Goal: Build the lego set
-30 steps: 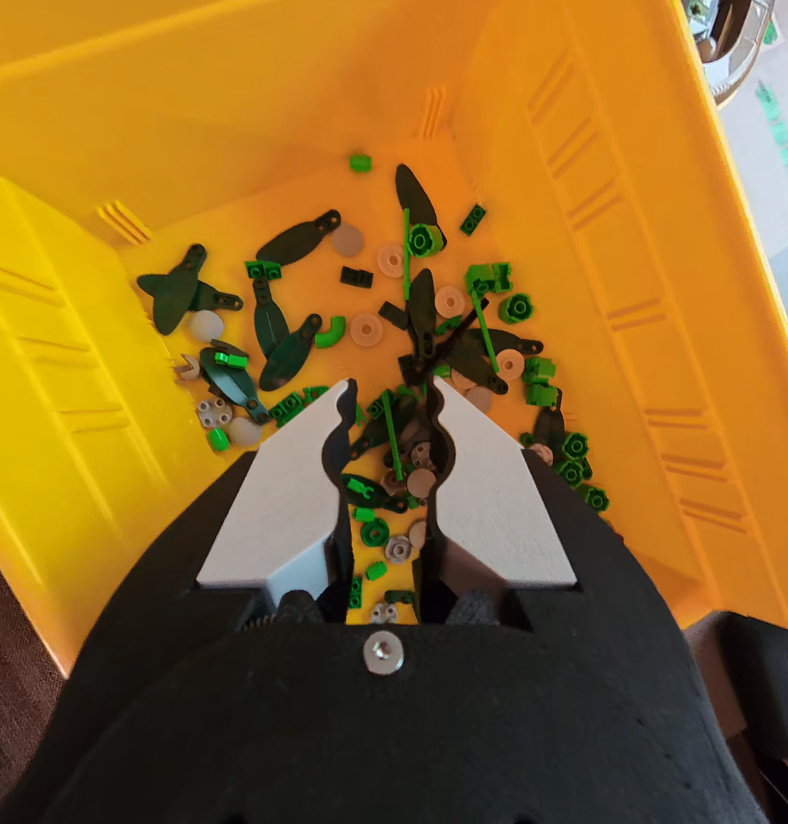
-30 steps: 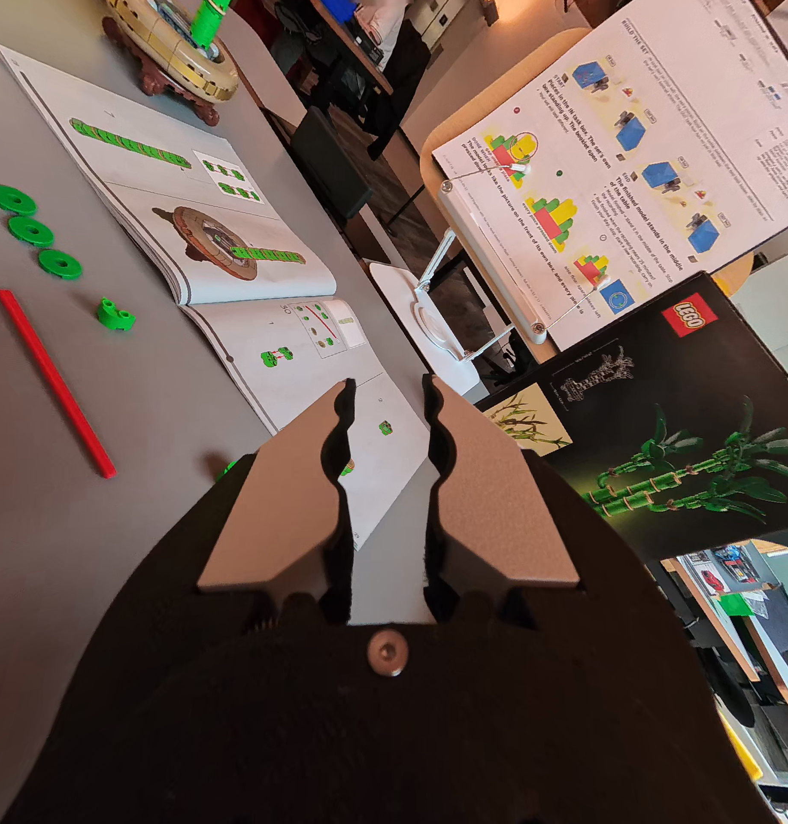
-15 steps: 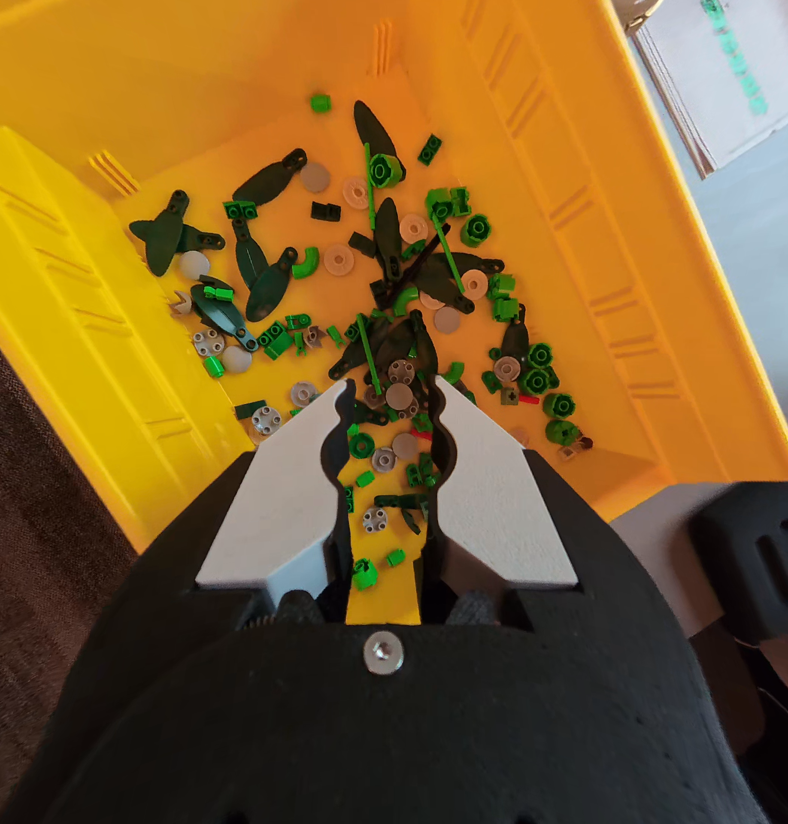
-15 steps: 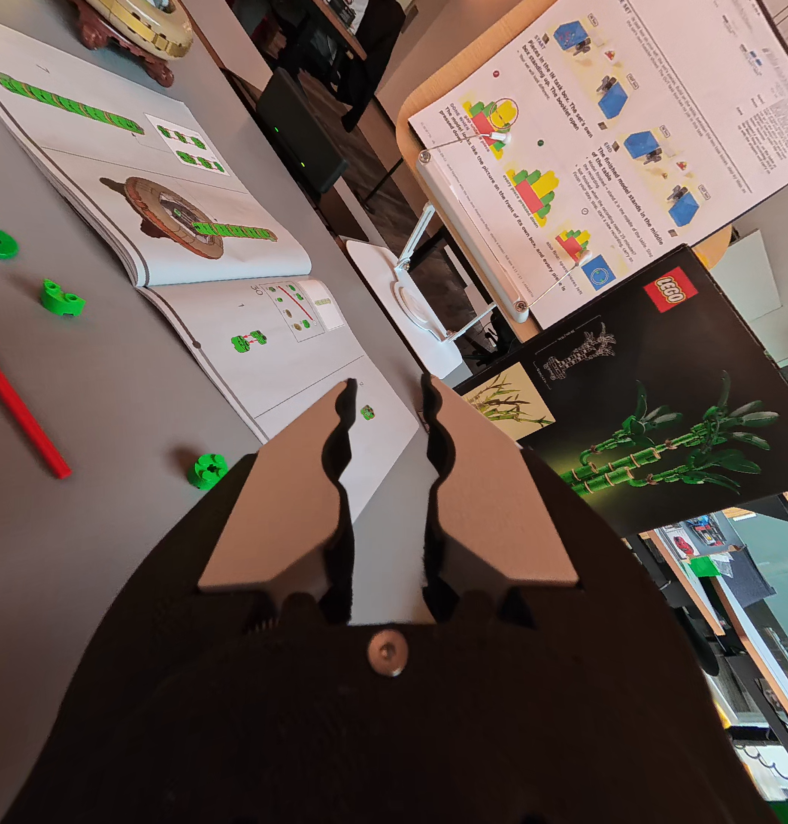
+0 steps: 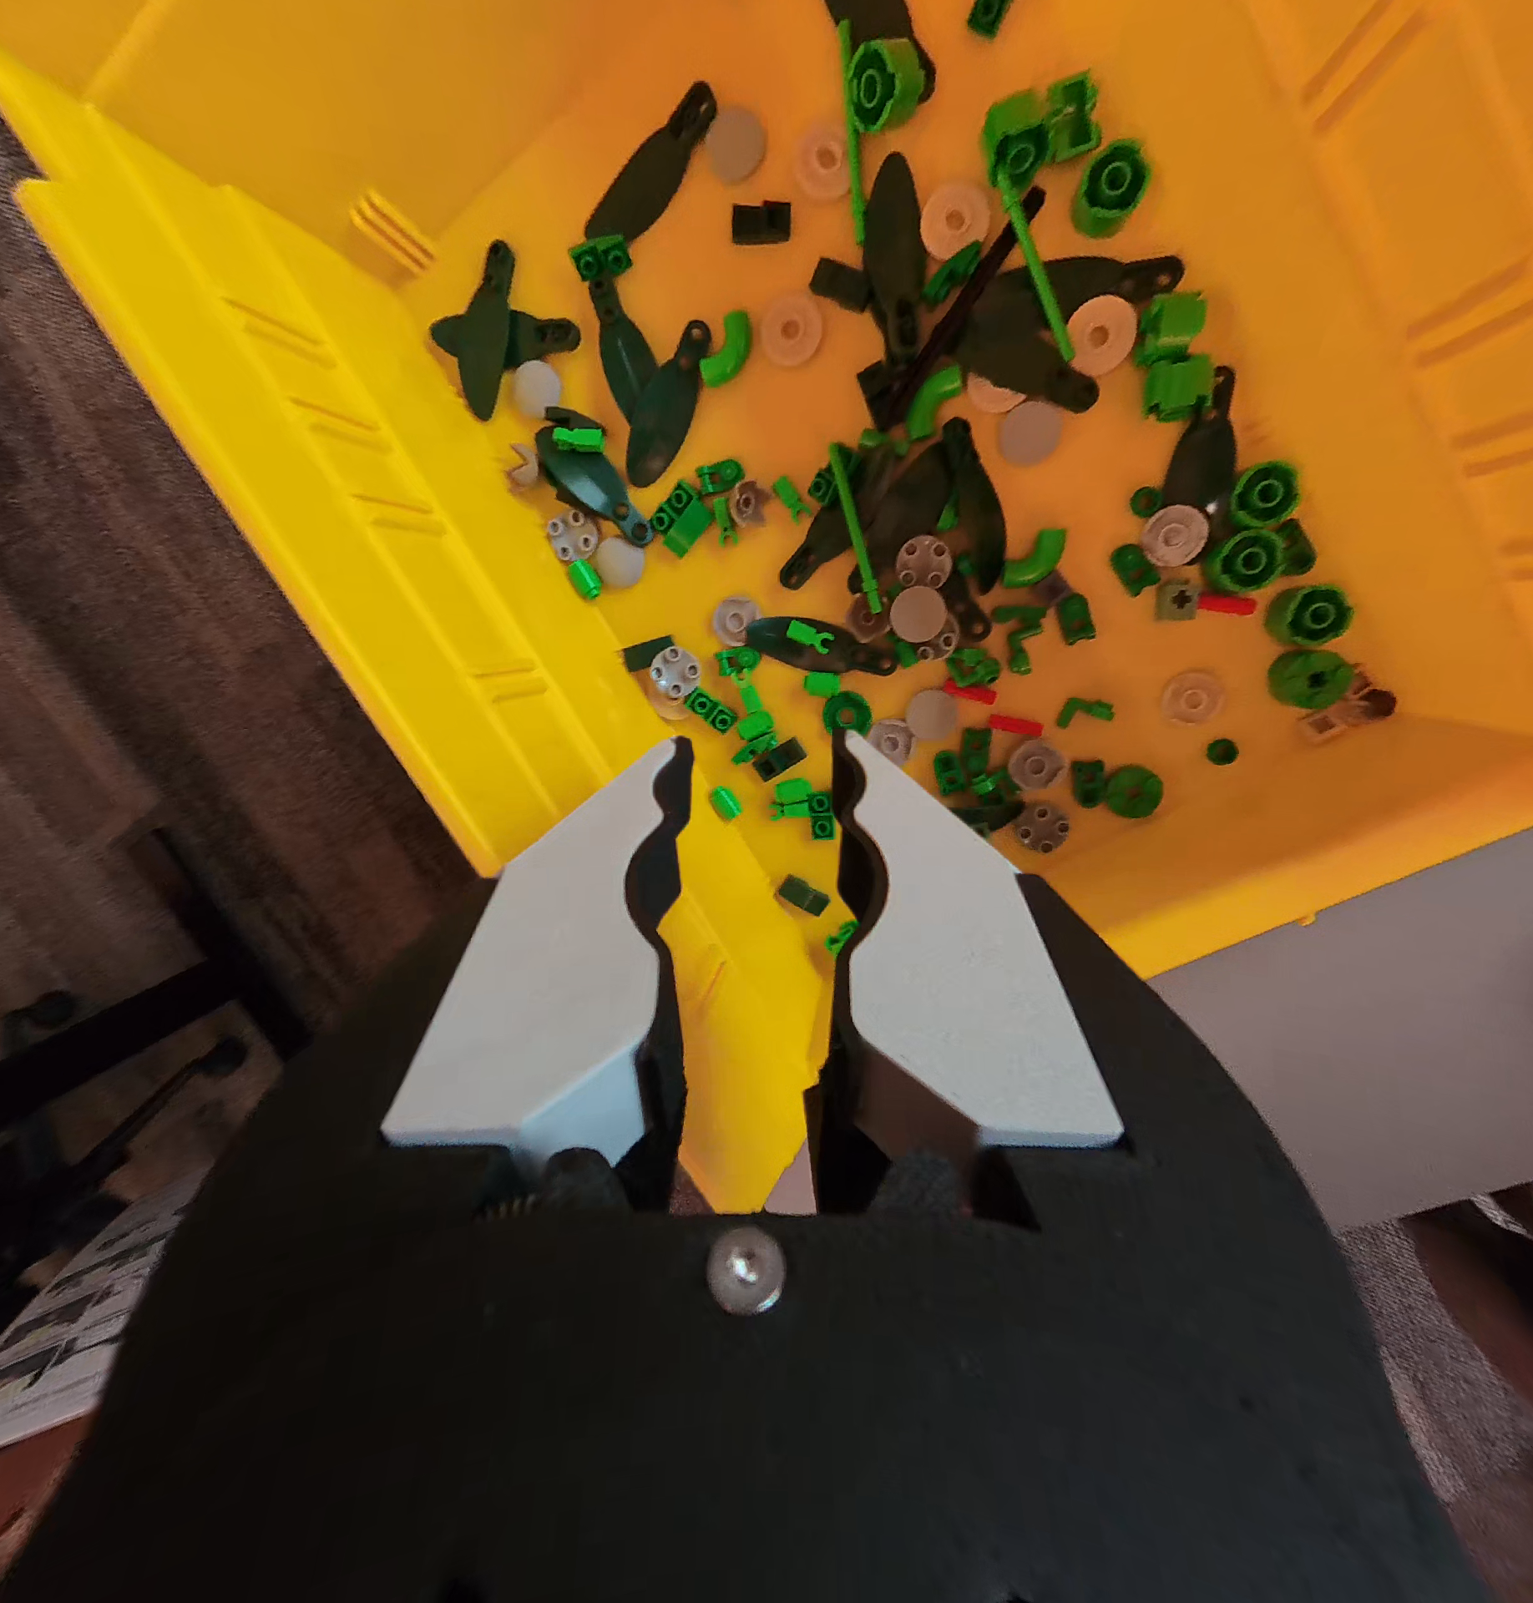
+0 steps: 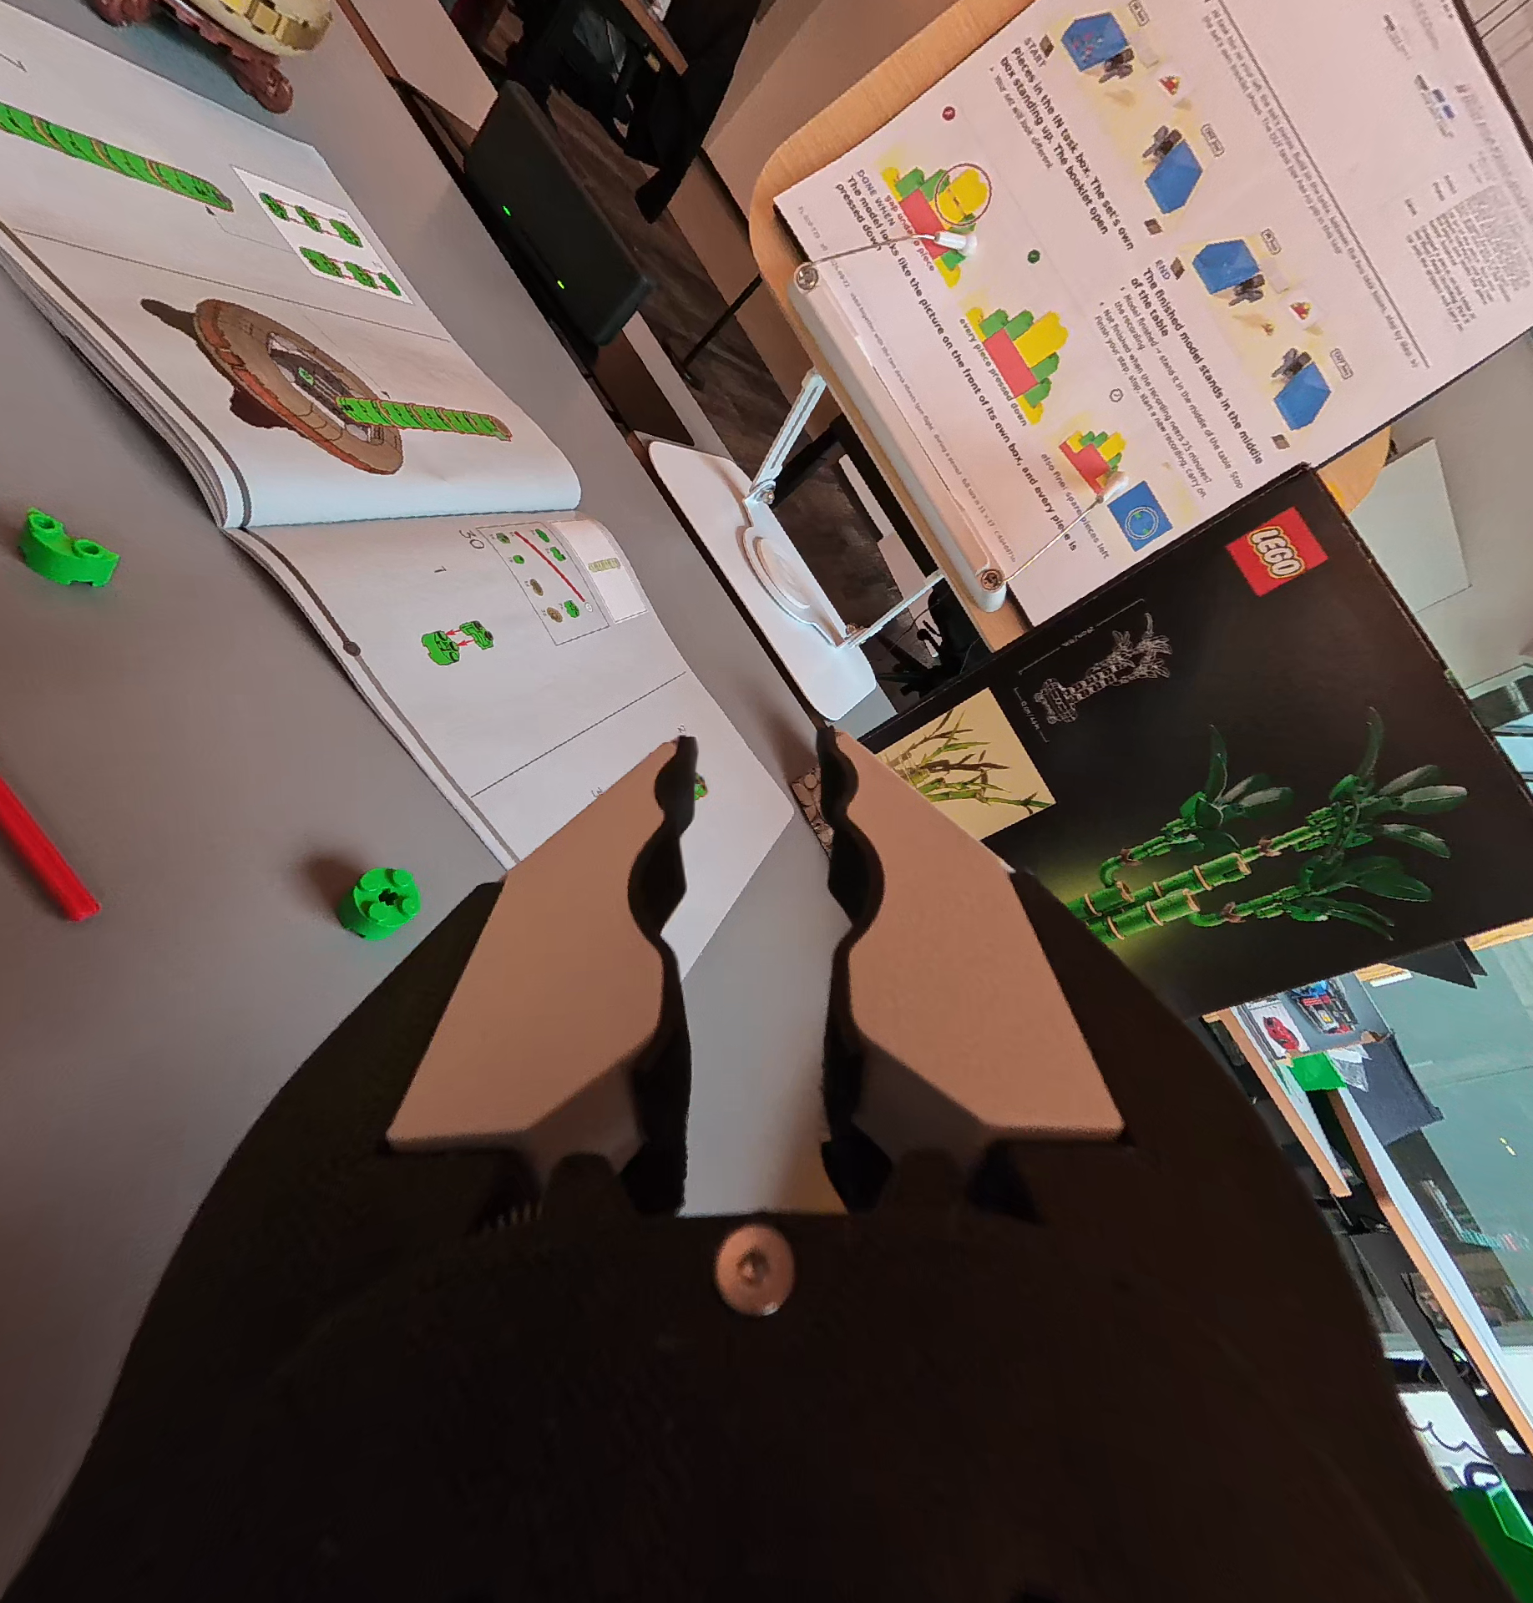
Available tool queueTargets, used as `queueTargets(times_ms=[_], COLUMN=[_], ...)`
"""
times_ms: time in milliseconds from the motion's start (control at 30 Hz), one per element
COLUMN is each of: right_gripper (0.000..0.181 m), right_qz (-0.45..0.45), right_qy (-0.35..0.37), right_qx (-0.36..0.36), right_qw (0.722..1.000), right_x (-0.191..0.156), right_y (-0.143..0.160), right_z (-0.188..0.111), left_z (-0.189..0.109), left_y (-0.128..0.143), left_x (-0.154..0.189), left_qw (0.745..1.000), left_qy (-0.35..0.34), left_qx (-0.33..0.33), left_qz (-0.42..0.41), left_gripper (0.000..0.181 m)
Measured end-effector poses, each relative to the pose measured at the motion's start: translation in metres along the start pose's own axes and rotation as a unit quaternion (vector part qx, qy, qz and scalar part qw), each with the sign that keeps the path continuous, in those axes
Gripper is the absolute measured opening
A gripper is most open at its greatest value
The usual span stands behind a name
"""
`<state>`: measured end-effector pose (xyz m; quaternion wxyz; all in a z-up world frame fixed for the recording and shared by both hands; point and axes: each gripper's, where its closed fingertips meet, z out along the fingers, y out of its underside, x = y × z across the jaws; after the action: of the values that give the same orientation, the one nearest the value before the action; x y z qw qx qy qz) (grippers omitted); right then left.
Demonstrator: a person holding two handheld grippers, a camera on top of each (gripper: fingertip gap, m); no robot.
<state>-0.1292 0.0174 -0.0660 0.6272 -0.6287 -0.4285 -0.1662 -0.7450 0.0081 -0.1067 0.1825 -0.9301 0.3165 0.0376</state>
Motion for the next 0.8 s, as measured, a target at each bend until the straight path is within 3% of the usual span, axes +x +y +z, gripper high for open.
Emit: queueTargets(times_ms=[33, 233, 433, 500, 567, 733, 800], right_gripper=[0.028, 0.027, 0.027, 0.027, 0.027, 0.027, 0.027], right_qz=[-0.001, -0.016, -0.022, -0.02, -0.016, -0.002, 0.002], right_qy=[0.006, 0.033, 0.028, 0.033, 0.036, 0.043, 0.045], right_qx=[-0.001, -0.003, -0.016, -0.016, -0.017, -0.026, -0.03], right_qw=[1.0, 0.999, 0.999, 0.999, 0.999, 0.999, 0.999], right_x=[0.002, 0.008, 0.004, 0.006, 0.007, 0.011, 0.013], right_y=[0.0, -0.002, 0.004, 0.003, 0.003, 0.01, 0.013], right_z=[0.0, 0.0, 0.004, 0.005, 0.005, 0.005, 0.006], left_z=[-0.002, -0.016, -0.02, -0.023, -0.016, 0.036, 0.047], left_y=[-0.001, -0.027, -0.077, -0.094, -0.096, -0.093, -0.1], left_x=[-0.001, 0.02, 0.011, 0.017, 0.032, 0.04, 0.049], left_qw=[1.0, 0.997, 0.991, 0.985, 0.98, 0.983, 0.978], left_qy=[-0.003, 0.039, 0.042, 0.077, 0.137, 0.162, 0.192], left_qx=[0.003, 0.045, 0.108, 0.141, 0.128, 0.033, 0.029], left_qz=[0.003, 0.044, 0.066, 0.06, 0.066, 0.074, 0.073], left_gripper=[0.032, 0.038, 0.041, 0.033, 0.037, 0.035, 0.036])
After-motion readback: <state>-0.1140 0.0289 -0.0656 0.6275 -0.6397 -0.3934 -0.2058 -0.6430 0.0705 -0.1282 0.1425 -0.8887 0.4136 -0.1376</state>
